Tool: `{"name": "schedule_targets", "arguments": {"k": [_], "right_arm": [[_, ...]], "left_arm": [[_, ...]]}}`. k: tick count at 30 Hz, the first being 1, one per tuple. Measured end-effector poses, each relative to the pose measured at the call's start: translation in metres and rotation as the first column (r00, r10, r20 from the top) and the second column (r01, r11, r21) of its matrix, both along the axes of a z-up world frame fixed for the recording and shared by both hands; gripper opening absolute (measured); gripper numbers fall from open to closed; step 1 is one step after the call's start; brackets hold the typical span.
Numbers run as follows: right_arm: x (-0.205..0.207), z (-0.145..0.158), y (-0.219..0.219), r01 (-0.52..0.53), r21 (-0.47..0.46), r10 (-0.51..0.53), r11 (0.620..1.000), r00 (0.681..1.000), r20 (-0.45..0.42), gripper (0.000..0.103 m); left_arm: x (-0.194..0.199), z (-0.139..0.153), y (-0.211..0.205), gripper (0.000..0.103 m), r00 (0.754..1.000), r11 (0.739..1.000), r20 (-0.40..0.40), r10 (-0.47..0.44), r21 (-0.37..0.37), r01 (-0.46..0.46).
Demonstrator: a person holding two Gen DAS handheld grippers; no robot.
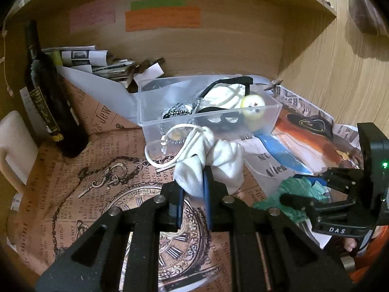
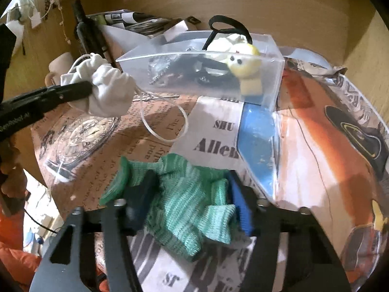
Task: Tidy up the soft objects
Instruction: 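Grasp the white drawstring bag with the left tool while the right tool grasps the green knitted glove, then place the white bag into the clear box with the left tool while the right tool drops the glove in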
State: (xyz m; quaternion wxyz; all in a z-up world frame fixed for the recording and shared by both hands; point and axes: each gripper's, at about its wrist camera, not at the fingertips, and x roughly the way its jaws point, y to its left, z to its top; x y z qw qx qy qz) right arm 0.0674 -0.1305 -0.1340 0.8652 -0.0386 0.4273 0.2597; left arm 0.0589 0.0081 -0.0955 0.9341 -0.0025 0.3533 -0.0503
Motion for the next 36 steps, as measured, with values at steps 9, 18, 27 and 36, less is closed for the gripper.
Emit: {"name": "schedule_targets", "arguments": {"k": [9,18,27,36], "right_arm": [[0.008,0.030,-0.024,0.083,0.036,-0.086,0.996,0.992,0.097,0.033],[0.032,0.074,-0.043,0.172,0.100,-0.190,0.980,0.956,0.224,0.033],[0.063,0.098,-0.045,0.222,0.150,-0.258,0.963,0.921,0.292,0.033],[0.096,0.094,-0.026,0.220,0.113,-0.244,0.969,0.925,0.293,0.033]], "left_arm": [[0.004,0.012,0.003,0.014,0.999,1.000,0.037,0.004,-0.016,-0.004],[0.015,0.039,0.013,0.014,0.993,1.000,0.112,0.024,-0.022,-0.022],[0.039,0.057,0.025,0.014,0.985,0.998,0.161,0.054,0.002,-0.055],[0.078,0.047,0.033,0.014,0.991,0.999,0.126,0.040,0.000,-0.040]]}}
